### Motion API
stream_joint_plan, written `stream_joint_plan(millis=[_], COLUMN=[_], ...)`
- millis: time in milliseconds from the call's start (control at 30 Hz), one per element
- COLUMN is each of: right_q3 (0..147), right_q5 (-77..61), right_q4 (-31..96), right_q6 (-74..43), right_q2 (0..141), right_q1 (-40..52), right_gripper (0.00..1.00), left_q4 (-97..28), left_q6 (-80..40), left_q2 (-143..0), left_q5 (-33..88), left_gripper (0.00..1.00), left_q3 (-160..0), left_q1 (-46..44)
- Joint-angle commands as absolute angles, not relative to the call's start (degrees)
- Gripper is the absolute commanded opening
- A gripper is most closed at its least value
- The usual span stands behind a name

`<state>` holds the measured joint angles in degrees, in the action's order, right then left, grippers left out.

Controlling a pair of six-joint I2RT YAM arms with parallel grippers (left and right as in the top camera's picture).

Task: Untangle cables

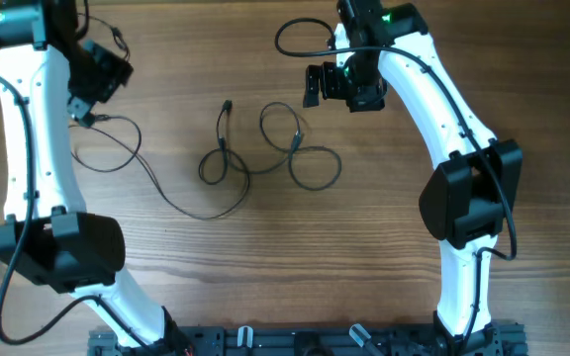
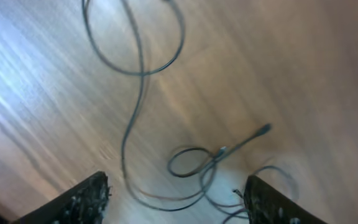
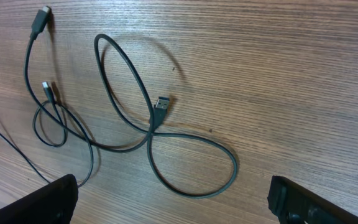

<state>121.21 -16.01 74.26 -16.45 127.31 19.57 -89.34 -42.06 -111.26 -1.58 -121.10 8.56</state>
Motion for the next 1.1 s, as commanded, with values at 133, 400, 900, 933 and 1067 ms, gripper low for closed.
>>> stream_joint_plan(millis=[133, 400, 900, 933, 1067], right_q3=[121.4, 121.4, 121.4, 121.4, 121.4], right_q5=[-15.0, -15.0, -15.5, -15.5, -15.5], right_q4=[74.0, 75.2, 74.2, 74.2, 74.1], right_q6=[-16.7, -16.5, -16.7, -16.7, -16.7], right_q2=[128.2, 128.2, 128.2, 128.2, 128.2], right_q1=[19.6, 19.6, 19.7, 19.8, 19.8], right_gripper=[1.00, 1.00, 1.00, 1.00, 1.00], left_q4=[-94.7, -96.5, -56.1, -54.0, -47.5], left_q6=[-42.7, -45.5, -47.0, -47.0, -51.4], left_q2=[-112.4, -105.6, -102.0, -102.0, -102.0], left_q5=[-0.5, -2.0, 2.0, 2.0, 2.1], left_gripper=[0.85, 0.95, 0.77, 0.75, 0.57], left_q3=[-115.8, -112.3, -64.4, -62.0, -55.9], left_q1=[5.0, 0.6, 10.1, 10.1, 9.4])
